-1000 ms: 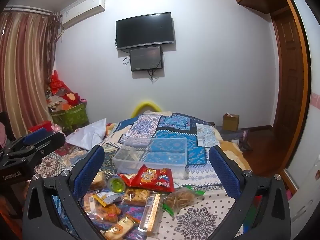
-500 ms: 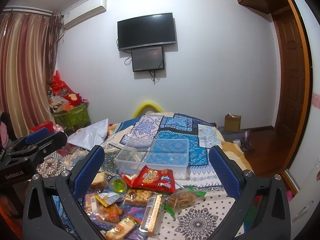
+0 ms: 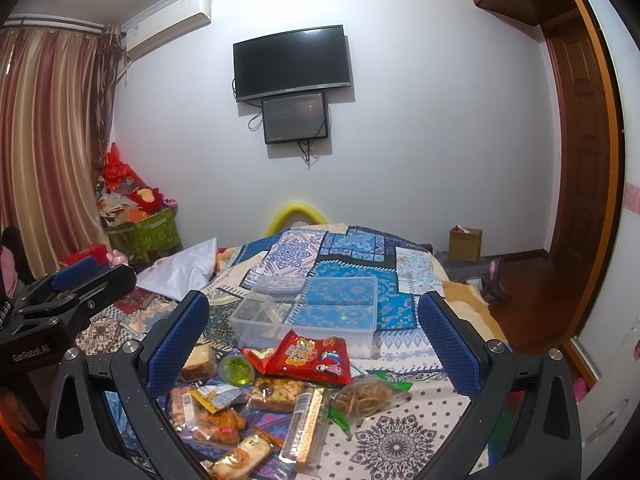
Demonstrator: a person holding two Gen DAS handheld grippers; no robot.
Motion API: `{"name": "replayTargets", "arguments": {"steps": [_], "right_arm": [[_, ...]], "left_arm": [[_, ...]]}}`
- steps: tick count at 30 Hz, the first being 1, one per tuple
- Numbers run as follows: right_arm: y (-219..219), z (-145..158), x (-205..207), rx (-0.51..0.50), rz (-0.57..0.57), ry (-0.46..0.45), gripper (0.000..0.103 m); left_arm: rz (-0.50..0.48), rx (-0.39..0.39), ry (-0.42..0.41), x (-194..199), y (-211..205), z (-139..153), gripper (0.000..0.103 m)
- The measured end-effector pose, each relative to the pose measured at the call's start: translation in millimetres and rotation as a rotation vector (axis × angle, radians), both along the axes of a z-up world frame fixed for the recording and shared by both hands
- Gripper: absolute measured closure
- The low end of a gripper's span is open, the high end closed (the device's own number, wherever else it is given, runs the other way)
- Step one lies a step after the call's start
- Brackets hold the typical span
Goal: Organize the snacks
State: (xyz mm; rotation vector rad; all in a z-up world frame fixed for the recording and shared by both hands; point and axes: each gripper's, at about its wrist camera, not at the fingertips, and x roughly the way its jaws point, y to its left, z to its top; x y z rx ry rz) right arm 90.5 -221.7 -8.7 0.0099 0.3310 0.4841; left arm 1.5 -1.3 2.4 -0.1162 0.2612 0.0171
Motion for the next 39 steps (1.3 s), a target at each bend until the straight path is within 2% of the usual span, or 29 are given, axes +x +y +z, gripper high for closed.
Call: {"name": "replayTargets", "arguments": {"steps": [39], "right_arm": [[3.3,-2.3,2.5,-0.001,0.015,0.01,0.0]], "left_arm": [[-0.004,-0.01,0.012,6.8,3.3,-5.8,0.0]]}}
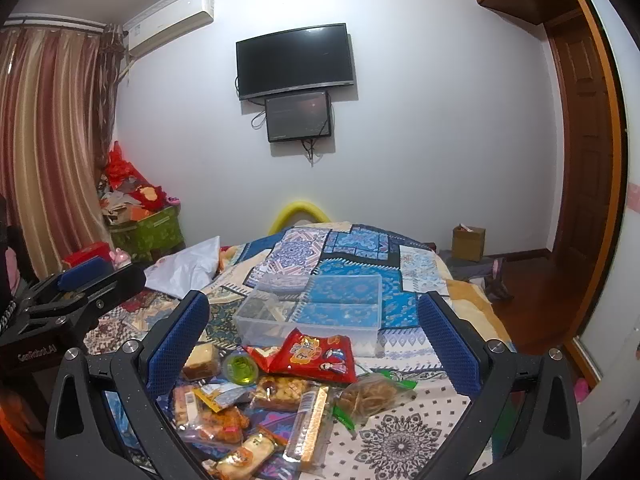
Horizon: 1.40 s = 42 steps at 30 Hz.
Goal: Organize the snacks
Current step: 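Grasp the wrapped bread slab with left tool while right tool grasps the dough-twist bag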
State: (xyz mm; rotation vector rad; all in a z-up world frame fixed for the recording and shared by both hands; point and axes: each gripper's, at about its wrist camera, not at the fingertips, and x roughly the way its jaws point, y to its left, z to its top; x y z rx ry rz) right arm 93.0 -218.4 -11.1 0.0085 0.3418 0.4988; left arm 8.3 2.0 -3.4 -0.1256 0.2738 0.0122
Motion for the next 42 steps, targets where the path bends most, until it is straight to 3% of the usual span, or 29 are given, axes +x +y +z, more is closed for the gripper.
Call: {"name": "replayTargets", "arguments": {"steps": [5,12,22,28,42], "right_arm": [[1.0,-2.4,2.1,-0.004,0.005,0.003,0.0],[4.1,-16.7,14.6,-0.032,-0.013,0.045,0.0],[0.5,-78.7,59.4,-0.109,-0.015,0.275,0.0],[-0.1,-112.9,81.3,-0.168,-0.052,0.41,0.0],[-9.5,-155.7,126.1,-0.203,-0.098,0.54,0.0]], "left_arm": [[0.015,0.008,0.006,2.7,2.6,-3.5,0.0],[0.033,0.001,0.076,19.1,20.4,-22.5,0.0],[0.073,-0.015,0.326,61.1,60.6,-94.9,0.0],[0.112,-0.097,0.466,87.9,89.1,-136.7,0.0],[0.22,-0.233,0.709,142.2,129.3,-212.1,0.0]]}}
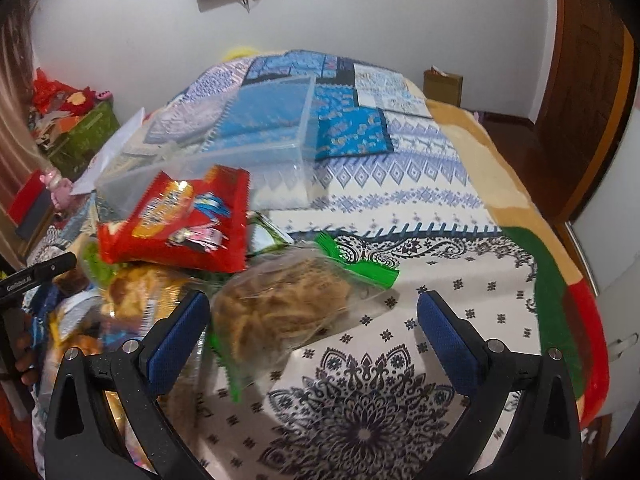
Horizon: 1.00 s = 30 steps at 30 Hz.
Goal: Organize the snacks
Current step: 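Grasp the wrapped bread slab with left tool while right tool grasps the dough-twist bag, then carry bread slab and dough-twist bag into the clear box and release both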
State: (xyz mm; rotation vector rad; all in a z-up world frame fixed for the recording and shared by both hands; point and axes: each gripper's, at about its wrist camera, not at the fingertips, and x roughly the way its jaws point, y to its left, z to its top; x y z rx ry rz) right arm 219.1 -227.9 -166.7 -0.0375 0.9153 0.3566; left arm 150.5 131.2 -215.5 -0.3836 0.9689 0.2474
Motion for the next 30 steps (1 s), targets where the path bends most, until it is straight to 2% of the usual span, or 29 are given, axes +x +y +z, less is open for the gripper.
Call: {"name": "replayTargets", "arguments": {"steps": [2,7,10,11,17,20,21,30], "right_arm": [[0.9,-4.8,4.3,0.001,0.006,0.012,0.0],[0.3,-11.5,13.4,0.074,0.017,0.054,0.0],[2.3,-13.8,16.7,0.094,0.025,0.058,0.009],[3.1,-13.6,16.8,0.095,0.03,0.056,0.015],[5.5,-9.9,12.2,0.071,0.045,0.024,0.03],[4.4,-7.0,8.9,0.049,0.041,0.0,0.037],[3.5,-5.8,8.1,0.047,0.041,-0.004,0.042],[-9.1,16.3,1.2,0.054,0.021,-0.071,0.045]], "left_arm": [[0.007,-0.002,0.009,2.9,0.7,-4.5,0.0],[0.022,-0.006,-0.002,7.6,4.4,-11.6,0.001],[0.035,-0.015,-0.014,7.4,7.7,-13.9,0.009],[0.04,-0.013,-0.016,7.0,8.1,-13.8,0.011],[0.007,0.033,-0.026,-0.6,2.9,-8.9,0.012],[-0.002,0.049,-0.035,-7.5,-0.1,-3.5,0.013],[-0.003,0.049,-0.04,-9.8,-0.5,-1.4,0.013],[-0.015,0.071,-0.133,-23.0,-6.6,39.0,0.013]]}}
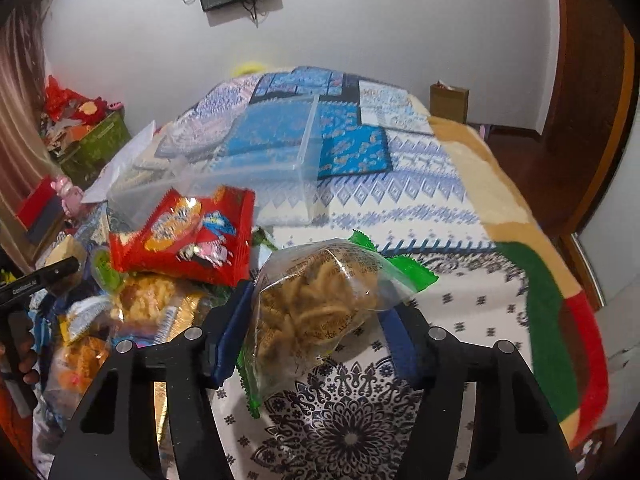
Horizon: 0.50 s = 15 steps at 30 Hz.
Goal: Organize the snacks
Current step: 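Carry bread slab and dough-twist bag into the clear box and release both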
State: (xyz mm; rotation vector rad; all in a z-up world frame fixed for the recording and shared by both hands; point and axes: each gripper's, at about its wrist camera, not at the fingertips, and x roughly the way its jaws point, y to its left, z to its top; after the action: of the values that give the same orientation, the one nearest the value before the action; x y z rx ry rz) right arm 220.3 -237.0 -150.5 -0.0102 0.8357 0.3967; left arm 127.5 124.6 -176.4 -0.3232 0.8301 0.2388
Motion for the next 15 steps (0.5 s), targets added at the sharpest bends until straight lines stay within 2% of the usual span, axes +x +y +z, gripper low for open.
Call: {"name": "replayTargets", "arguments": {"steps": [9,15], "right_arm": [[6.1,37.6,6.1,0.051,0.009,-0.108,0.045],[21.4,57.6,17.7,0.073,0.032,-0.179,0.045]], "left_arm": [[-0.088,0.053,-0.122,13.9,-25.1,50.3,0.013],[-0.131,0.068,-0.163,40.4,-36.2,69.1,0.013]]}}
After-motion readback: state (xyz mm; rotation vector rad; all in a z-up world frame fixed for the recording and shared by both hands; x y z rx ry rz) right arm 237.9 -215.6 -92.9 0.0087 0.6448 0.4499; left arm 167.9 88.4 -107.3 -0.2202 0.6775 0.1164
